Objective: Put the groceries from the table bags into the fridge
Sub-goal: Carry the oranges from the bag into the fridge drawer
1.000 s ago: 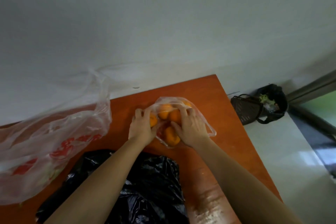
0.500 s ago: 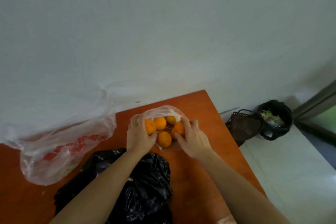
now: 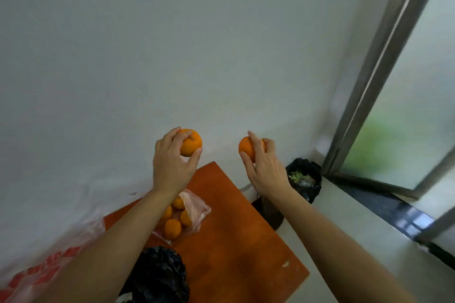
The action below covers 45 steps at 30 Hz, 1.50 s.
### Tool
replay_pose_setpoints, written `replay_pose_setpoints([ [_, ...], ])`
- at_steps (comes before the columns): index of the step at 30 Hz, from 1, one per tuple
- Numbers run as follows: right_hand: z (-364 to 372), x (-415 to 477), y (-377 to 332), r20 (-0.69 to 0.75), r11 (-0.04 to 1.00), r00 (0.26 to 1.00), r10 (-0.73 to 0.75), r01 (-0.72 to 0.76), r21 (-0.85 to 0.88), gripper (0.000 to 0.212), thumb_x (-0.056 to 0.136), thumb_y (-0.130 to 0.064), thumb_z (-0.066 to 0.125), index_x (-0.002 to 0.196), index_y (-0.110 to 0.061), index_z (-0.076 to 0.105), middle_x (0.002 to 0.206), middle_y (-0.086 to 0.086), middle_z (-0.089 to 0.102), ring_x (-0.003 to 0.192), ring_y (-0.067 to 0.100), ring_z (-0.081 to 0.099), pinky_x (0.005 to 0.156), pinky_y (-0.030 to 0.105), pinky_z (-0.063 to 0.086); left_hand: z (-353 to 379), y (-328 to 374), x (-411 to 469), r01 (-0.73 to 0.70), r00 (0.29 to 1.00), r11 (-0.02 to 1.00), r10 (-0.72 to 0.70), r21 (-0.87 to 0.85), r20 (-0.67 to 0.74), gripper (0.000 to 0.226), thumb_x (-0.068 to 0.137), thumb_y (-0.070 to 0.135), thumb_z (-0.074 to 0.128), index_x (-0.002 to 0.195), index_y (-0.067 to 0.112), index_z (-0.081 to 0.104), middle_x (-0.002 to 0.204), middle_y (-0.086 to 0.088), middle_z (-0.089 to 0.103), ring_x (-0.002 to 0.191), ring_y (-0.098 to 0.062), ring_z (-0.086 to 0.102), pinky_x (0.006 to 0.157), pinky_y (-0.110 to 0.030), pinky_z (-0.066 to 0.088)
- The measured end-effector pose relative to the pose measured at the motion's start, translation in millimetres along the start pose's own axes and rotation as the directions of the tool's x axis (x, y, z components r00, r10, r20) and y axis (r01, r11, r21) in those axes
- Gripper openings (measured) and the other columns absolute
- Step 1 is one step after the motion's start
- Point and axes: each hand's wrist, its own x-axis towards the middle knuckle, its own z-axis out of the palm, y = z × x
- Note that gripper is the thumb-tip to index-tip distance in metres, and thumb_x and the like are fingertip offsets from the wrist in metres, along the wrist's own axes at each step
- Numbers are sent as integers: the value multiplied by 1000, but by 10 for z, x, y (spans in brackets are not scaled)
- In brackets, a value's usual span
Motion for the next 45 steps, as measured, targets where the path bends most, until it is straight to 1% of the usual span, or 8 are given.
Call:
replay_pose_setpoints([
  [9, -1728, -1261, 352, -439, 910, 860, 259, -370, -188, 52, 102, -53, 39, 150, -40, 23, 146, 4, 29, 104, 32, 60, 78, 39, 52, 336, 1664, -92, -306, 932, 820, 362, -484, 25, 41, 86, 30, 77, 122, 18, 60, 144, -7, 52, 123, -30, 52, 93, -40, 47],
  [15, -2782, -2770, 401, -616, 740, 709, 342, -608, -289, 56, 101, -54, 43, 151, -40, 20, 148, 2, 29, 110, 27, 59, 86, 36, 52, 521, 3058, -916, -314, 841, 583, 537, -749, 66, 38, 82, 25, 80, 114, 16, 62, 141, -8, 55, 120, -32, 55, 94, -39, 47],
  [19, -3512, -3784, 407, -753, 629, 554, 355, -738, -246, 56, 101, -52, 44, 152, -37, 24, 148, 4, 30, 109, 29, 57, 80, 34, 45, 436, 4026, -1606, -337, 741, 419, 671, -843, 37, 43, 81, 26, 82, 116, 18, 59, 139, -9, 57, 118, -33, 57, 93, -46, 52],
  [25, -4427, -5205, 579, -879, 537, 380, 289, -824, -180, 55, 100, -52, 44, 149, -37, 23, 140, 4, 31, 100, 28, 57, 73, 41, 51, 277, 5377, -2764, -356, 612, 236, 790, -904, -35, 52, 78, 29, 84, 121, 15, 58, 134, -9, 60, 114, -30, 60, 89, -41, 54],
  [29, -5036, -6111, 802, -912, 518, 323, 253, -841, -154, 55, 99, -53, 45, 148, -42, 23, 139, 2, 31, 101, 31, 58, 76, 52, 54, 230, 6239, -3537, -318, 559, 179, 829, -931, -31, 51, 80, 32, 82, 123, 21, 56, 138, -5, 56, 119, -25, 57, 93, -47, 55],
  [33, -5660, -6857, 1070, -927, 429, 280, 250, -890, -154, 56, 100, -51, 47, 151, -39, 25, 141, 3, 32, 105, 32, 57, 72, 37, 44, 213, 7025, -4167, -299, 528, 128, 848, -946, -52, 46, 80, 31, 82, 117, 22, 57, 137, -4, 57, 122, -22, 54, 98, -44, 51],
  [37, -6204, -7284, 1438, -940, 418, 190, 284, -907, -57, 56, 100, -50, 48, 151, -35, 29, 143, 5, 32, 108, 33, 57, 77, 35, 40, 276, 7707, -4585, -280, 505, 155, 863, -947, -8, 39, 80, 30, 82, 109, 20, 58, 133, -2, 59, 120, -19, 54, 98, -33, 43],
  [45, -7139, -7529, 2543, -936, 450, 202, 288, -891, -54, 59, 101, -50, 46, 154, -34, 25, 144, 4, 30, 110, 26, 55, 80, 35, 43, 978, 9221, -4877, -254, 491, 154, 871, -955, 10, 37, 81, 30, 80, 108, 19, 58, 130, -1, 59, 118, -21, 54, 93, -34, 42],
])
